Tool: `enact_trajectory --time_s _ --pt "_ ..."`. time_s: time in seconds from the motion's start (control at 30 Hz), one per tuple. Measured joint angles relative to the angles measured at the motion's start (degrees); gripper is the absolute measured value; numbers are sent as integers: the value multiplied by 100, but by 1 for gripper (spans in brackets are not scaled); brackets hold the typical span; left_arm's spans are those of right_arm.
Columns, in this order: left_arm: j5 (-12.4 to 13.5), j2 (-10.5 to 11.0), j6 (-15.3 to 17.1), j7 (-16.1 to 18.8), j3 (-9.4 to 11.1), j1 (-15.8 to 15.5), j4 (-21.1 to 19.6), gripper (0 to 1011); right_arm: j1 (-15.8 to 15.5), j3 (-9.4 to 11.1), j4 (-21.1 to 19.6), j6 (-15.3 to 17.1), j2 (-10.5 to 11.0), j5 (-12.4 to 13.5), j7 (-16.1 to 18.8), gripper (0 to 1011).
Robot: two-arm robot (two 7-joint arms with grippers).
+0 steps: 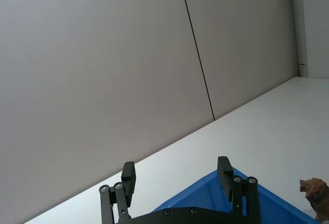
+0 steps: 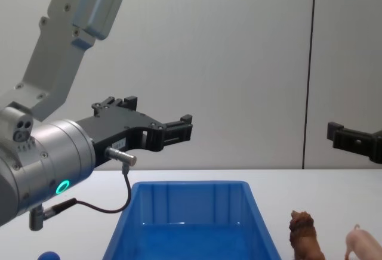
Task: Pick up the two dolls from the table and place them into the box.
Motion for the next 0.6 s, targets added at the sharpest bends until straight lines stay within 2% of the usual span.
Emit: enact_trajectory --time_s 0.6 --pt "0 0 0 0 0 0 0 1002 0 0 0 0 0 0 0 1001"
